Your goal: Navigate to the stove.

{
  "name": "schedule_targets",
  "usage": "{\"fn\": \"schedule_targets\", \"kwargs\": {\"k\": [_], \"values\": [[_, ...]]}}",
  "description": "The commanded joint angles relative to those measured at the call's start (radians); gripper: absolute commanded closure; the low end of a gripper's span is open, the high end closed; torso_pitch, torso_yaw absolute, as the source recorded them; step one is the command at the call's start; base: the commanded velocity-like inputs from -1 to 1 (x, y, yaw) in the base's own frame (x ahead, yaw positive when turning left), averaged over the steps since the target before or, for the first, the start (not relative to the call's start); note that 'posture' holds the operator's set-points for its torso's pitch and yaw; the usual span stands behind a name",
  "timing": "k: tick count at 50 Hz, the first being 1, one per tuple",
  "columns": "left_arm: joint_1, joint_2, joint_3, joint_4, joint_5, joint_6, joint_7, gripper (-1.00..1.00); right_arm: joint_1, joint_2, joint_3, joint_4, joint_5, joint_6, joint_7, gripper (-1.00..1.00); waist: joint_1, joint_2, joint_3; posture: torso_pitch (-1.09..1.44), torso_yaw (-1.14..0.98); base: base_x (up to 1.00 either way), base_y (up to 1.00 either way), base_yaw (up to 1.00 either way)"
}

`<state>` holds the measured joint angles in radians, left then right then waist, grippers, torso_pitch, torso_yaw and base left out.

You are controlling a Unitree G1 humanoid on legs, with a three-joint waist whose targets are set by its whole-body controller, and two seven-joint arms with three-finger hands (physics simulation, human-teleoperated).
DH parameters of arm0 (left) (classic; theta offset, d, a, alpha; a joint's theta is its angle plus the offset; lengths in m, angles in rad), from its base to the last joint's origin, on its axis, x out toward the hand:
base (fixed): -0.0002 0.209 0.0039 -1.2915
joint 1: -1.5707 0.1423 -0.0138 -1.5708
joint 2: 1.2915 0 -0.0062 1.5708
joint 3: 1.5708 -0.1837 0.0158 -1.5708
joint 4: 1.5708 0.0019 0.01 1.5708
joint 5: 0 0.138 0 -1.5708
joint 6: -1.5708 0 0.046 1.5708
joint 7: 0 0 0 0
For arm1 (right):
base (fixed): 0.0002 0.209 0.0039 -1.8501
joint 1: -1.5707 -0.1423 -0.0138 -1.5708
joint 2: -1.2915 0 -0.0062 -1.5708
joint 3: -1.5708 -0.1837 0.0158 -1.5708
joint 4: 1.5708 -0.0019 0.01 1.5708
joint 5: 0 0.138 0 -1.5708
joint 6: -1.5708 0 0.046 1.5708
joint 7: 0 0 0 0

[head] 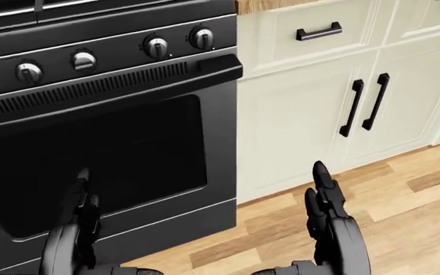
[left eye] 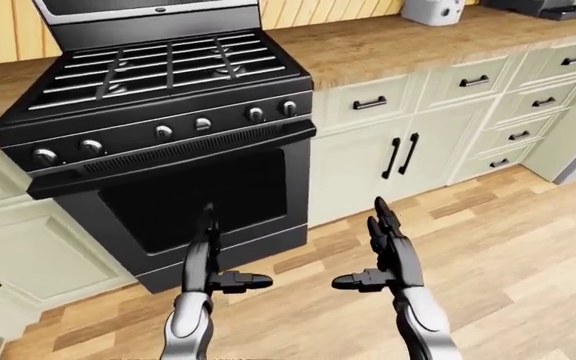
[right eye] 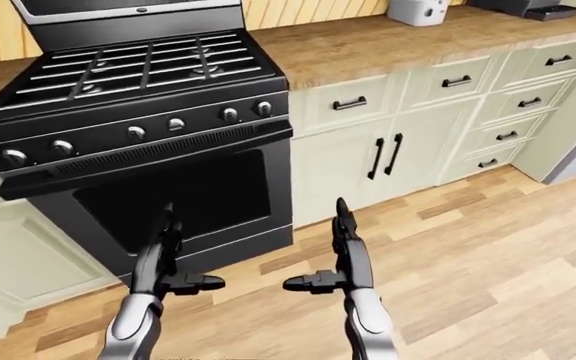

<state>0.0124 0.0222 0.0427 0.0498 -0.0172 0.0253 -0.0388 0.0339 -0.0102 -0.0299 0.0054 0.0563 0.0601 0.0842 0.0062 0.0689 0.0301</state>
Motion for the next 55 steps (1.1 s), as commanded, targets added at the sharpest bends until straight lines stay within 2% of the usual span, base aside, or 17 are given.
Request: {"fn": "schedule_targets", "kwargs": {"k": [1, 4, 12, 15, 17, 18, 24, 26, 28, 38, 40, 42, 43, 44, 47, 52, 55], "values": [[-0.015, -0.003, -0.004, -0.045, -0.002, -0.027, 0.001, -1.0, -0.01, -0.007, -0.004, -0.053, 0.002, -0.045, 0.008, -1.0, -0.007, 0.003, -0.013, 0.0, 0.0, -0.04, 0.19, 0.0], [-0.015, -0.003, -0.004, -0.045, -0.002, -0.027, 0.001, -1.0, -0.01, -0.008, -0.001, -0.058, -0.005, -0.04, 0.005, -1.0, -0.004, -0.021, -0.02, 0.0, 0.0, -0.04, 0.17, 0.0], [-0.015, -0.003, -0.004, -0.045, -0.002, -0.027, 0.001, -1.0, -0.004, -0.006, -0.001, -0.059, 0.008, -0.069, 0.025, -1.0, 0.007, -0.081, 0.001, 0.0, 0.0, -0.01, 0.04, 0.0], [-0.015, -0.003, -0.004, -0.045, -0.002, -0.027, 0.001, -1.0, -0.006, -0.007, 0.004, -0.042, -0.007, -0.084, 0.026, -1.0, 0.018, -0.136, -0.011, 0.0, 0.0, 0.0, 0.0, 0.0], [-0.015, -0.003, -0.004, -0.045, -0.002, -0.027, 0.001, -1.0, -0.007, -0.007, 0.006, -0.045, -0.011, -0.072, 0.024, -1.0, 0.015, -0.112, -0.005, 0.0, 0.0, 0.0, 0.0, 0.0], [-0.015, -0.003, -0.004, -0.045, -0.002, -0.027, 0.001, -1.0, -0.006, -0.007, 0.006, -0.046, -0.012, -0.07, 0.025, -1.0, 0.01, -0.108, -0.024, 0.0, 0.0, 0.0, 0.0, 0.05], [-0.015, -0.003, -0.004, -0.045, -0.002, -0.027, 0.001, -1.0, -0.009, -0.007, 0.012, -0.045, -0.032, -0.057, 0.02, -1.0, 0.006, -0.058, -0.019, 0.0, 0.0, 0.0, 0.0, 0.19], [-0.015, -0.003, -0.004, -0.045, -0.002, -0.027, 0.001, -1.0, -0.009, -0.006, 0.01, -0.049, -0.03, -0.049, 0.019, -1.0, 0.001, -0.034, -0.007, 0.0, 0.0, 0.0, 0.0, 0.64], [-0.015, -0.003, -0.004, -0.045, -0.002, -0.027, 0.001, -1.0, -0.013, -0.006, 0.006, -0.037, -0.025, -0.058, 0.021, -1.0, -0.001, 0.01, -0.017, 0.0, 0.0, 0.0, 0.0, 0.64], [-0.015, -0.003, -0.004, -0.045, -0.002, -0.027, 0.001, -1.0, -0.008, -0.006, 0.004, -0.05, -0.015, -0.047, 0.02, -1.0, 0.01, -0.077, 0.0, 0.0, 0.0, 0.0, 0.0, 0.5], [-0.015, -0.003, -0.004, -0.045, -0.002, -0.027, 0.001, -1.0, -0.009, -0.006, 0.002, -0.046, -0.013, -0.048, 0.021, -1.0, 0.006, -0.112, -0.001, 0.0, 0.0, 0.0, 0.0, 0.41], [-0.015, -0.003, -0.004, -0.045, -0.002, -0.027, 0.001, -1.0, -0.009, -0.006, 0.002, -0.048, -0.012, -0.047, 0.021, -1.0, -0.005, -0.178, -0.026, 0.0, 0.0, 0.0, 0.0, 0.3], [-0.015, -0.003, -0.004, -0.045, -0.002, -0.027, 0.001, -1.0, -0.01, -0.006, 0.002, -0.045, -0.011, -0.048, 0.02, -1.0, -0.017, -0.119, -0.006, 0.0, 0.0, 0.0, 0.0, 0.27], [-0.015, -0.003, -0.004, -0.045, -0.002, -0.027, 0.001, -1.0, -0.01, -0.006, 0.002, -0.045, -0.011, -0.049, 0.02, -1.0, -0.006, -0.137, -0.006, 0.0, 0.0, 0.0, 0.0, 0.27], [-0.015, -0.003, -0.004, -0.045, -0.002, -0.027, 0.001, -1.0, -0.011, -0.006, 0.002, -0.041, -0.011, -0.052, 0.02, -1.0, -0.003, -0.125, -0.017, 0.0, 0.0, 0.0, 0.0, 0.27], [-0.015, -0.003, -0.004, -0.045, -0.002, -0.027, 0.001, -1.0, -0.007, -0.006, 0.005, -0.05, -0.012, -0.044, 0.019, -1.0, -0.005, -0.069, -0.005, 0.0, 0.0, 0.0, 0.0, 0.27], [-0.015, -0.003, -0.004, -0.045, -0.002, -0.027, 0.001, -1.0, -0.01, -0.006, 0.005, -0.045, -0.013, -0.045, 0.019, -1.0, -0.009, -0.011, -0.008, 0.0, 0.0, 0.0, 0.0, 0.27]]}}
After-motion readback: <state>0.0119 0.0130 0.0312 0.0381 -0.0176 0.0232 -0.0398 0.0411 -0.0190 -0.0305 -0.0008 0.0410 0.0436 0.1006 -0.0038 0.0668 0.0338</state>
